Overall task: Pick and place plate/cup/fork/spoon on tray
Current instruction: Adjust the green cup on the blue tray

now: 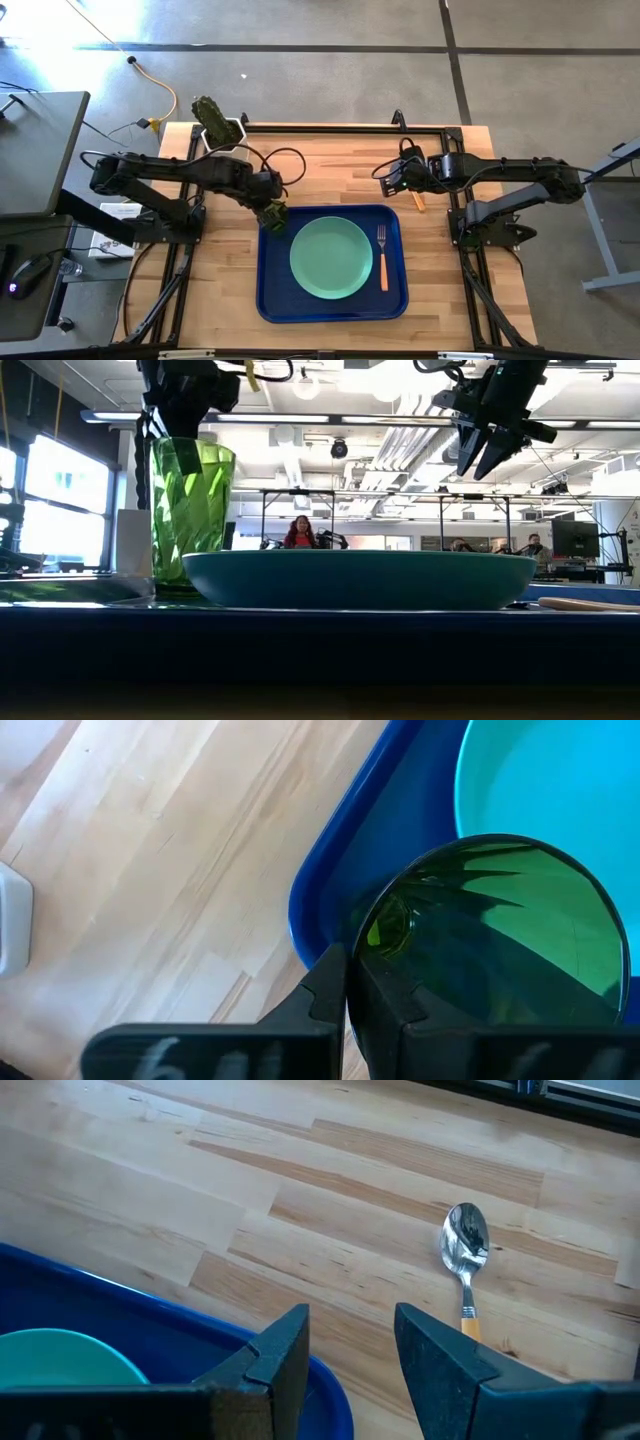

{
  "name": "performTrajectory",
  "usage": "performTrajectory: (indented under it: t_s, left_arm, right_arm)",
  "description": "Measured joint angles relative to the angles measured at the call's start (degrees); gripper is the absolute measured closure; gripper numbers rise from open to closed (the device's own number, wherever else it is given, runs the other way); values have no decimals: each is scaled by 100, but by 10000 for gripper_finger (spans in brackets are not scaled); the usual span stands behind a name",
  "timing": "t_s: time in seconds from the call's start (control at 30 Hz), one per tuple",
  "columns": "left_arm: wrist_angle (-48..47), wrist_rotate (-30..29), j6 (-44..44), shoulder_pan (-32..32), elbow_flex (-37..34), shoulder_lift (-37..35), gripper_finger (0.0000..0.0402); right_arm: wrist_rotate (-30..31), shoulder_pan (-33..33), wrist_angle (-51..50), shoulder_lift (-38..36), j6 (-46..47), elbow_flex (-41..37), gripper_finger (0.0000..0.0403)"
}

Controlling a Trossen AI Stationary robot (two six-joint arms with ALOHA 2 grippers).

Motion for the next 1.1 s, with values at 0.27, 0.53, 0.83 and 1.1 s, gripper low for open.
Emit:
performTrajectory:
  t_s: [0.27,0.53,0.83,1.1]
  left_arm:
    - [-4,2,-44,0,-2,33,396]
    - [-6,5,-57,0,-2,33,394]
    - [-4,114,-55,0,-2,33,362]
    - [-4,65,-44,0,-2,33,343]
  right_arm:
    - [-4,4,2,0,0,0,263]
    - [-6,4,2,0,0,0,263]
    - [-32,4,2,0,1,0,263]
    - [-32,4,2,0,0,0,263]
